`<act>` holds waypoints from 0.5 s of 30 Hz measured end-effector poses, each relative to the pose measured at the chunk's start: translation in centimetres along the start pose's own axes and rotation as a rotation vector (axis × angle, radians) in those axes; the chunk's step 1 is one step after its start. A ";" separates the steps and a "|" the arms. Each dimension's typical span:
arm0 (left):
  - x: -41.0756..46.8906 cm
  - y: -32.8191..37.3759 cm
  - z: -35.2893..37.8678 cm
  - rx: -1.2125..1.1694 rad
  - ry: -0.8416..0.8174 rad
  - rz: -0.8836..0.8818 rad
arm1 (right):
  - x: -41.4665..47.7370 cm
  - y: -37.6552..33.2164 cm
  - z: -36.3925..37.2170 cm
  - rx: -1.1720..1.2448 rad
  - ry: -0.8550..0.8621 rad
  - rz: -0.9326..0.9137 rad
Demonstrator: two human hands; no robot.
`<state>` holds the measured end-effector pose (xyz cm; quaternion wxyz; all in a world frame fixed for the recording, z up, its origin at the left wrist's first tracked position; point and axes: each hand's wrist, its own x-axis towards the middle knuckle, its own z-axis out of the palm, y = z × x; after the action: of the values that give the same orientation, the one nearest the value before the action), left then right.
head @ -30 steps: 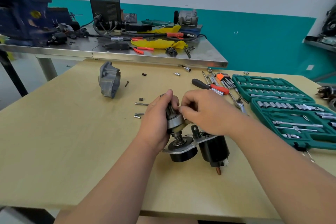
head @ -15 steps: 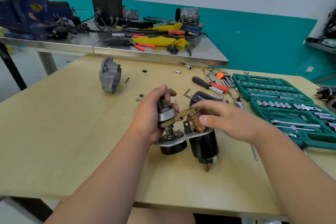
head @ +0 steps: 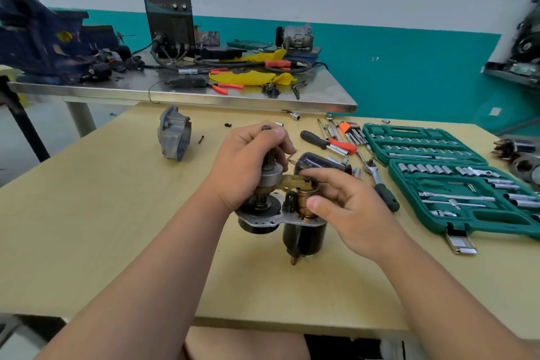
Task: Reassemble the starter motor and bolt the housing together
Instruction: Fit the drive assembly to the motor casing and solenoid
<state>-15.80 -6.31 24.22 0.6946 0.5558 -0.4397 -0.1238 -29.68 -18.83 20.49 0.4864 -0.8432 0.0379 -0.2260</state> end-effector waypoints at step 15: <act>-2.4 1.6 -0.2 0.370 0.108 0.007 | -1.8 -0.3 3.4 0.051 0.253 -0.074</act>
<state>-17.53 -4.01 24.53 0.6035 0.6782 -0.4191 -0.0083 -29.91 -15.41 18.64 0.4904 -0.7961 0.0618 -0.3491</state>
